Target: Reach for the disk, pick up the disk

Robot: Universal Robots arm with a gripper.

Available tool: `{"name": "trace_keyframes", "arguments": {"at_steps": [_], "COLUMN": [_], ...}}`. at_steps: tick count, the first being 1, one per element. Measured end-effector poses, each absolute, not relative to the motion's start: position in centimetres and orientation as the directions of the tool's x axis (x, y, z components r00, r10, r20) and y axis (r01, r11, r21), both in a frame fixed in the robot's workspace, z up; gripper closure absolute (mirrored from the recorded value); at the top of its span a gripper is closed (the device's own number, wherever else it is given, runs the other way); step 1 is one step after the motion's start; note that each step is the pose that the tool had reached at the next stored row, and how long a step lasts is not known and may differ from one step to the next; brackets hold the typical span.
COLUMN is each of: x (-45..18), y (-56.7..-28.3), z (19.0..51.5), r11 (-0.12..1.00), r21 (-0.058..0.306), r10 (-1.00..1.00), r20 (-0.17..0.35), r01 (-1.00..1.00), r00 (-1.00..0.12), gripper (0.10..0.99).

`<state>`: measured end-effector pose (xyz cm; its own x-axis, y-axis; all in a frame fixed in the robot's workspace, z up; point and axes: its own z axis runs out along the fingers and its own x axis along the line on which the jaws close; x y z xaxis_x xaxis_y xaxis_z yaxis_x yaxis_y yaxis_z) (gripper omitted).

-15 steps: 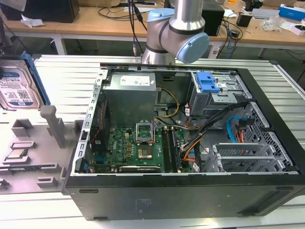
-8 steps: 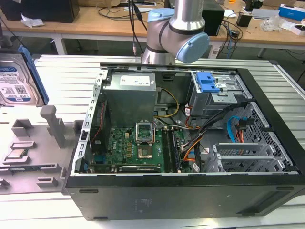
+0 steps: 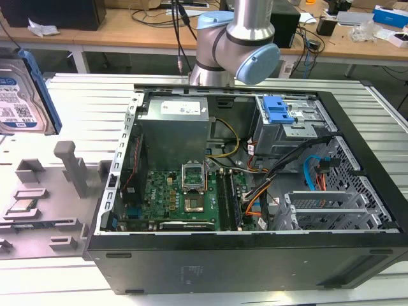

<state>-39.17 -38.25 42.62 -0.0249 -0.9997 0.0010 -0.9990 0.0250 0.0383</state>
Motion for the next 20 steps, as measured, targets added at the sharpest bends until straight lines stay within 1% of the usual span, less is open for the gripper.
{"name": "trace_keyframes", "arguments": {"at_steps": [5, 8, 20], "x": [-39.2, -39.2, -39.2], "y": [-38.2, -38.2, -38.2], "z": [43.7, 45.3, 48.3], "r11": [0.025, 0.025, 0.025], "r21": [0.038, 0.038, 0.038], "r10": [-1.000, -1.000, -1.000], "r20": [0.001, 0.001, 0.001], "r01": [-0.999, -0.999, -0.999], "r00": [-0.025, -0.025, -0.025], "gripper": [0.722, 0.722, 0.722]}}
